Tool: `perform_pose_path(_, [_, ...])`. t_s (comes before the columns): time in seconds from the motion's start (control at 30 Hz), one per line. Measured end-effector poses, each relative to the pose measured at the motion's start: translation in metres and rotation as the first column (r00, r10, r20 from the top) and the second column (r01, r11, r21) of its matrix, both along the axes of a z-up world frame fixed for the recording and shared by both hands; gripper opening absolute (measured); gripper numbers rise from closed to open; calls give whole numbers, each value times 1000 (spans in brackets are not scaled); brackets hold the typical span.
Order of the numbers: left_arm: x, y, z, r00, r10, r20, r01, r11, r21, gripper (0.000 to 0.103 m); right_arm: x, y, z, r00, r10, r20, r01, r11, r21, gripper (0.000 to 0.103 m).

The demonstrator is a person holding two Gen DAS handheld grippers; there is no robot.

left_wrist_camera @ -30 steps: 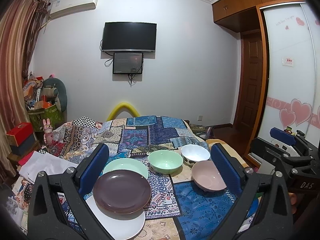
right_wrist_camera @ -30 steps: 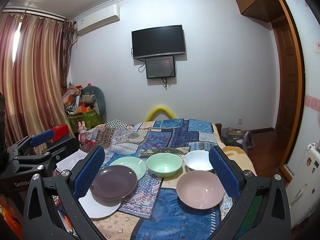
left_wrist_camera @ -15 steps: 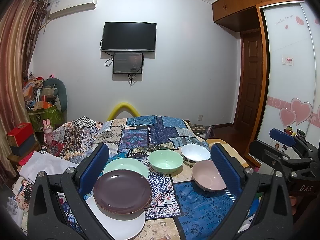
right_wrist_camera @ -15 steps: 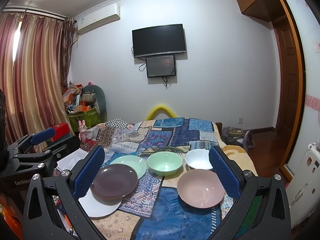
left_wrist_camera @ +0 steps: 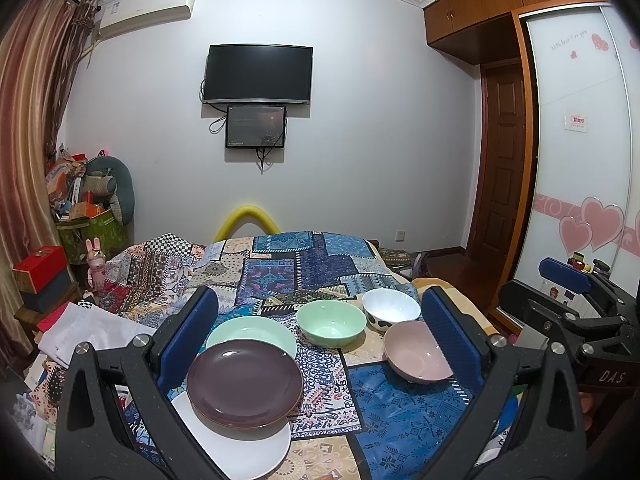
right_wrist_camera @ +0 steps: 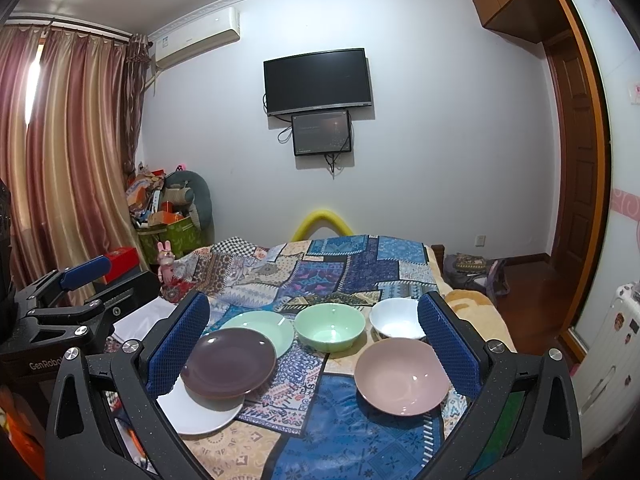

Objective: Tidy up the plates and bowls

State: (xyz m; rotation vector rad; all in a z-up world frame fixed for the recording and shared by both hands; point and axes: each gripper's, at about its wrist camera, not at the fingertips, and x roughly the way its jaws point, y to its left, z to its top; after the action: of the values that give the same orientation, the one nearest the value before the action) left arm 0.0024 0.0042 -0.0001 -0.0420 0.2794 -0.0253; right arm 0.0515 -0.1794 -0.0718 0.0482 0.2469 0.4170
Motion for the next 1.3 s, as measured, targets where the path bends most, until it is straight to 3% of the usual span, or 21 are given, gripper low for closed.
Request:
perform_pose_path(0.53, [1,-1,-2,1000,-2,-7,2,1000,-1,103,3,-1,-3,1000,0,-8,0,1000,-2,103])
perform_pose_path(0.8, [9,8,-10,999,28,-18,-27,999,16,103,18,5,-21,997,16,-75,-17,1000,-16,103])
perform_pose_path(1.3, [60,74,-81,975,51,-218,-50,999,9,102,65,51,-74,961,84,-263,-103,993,-58,103])
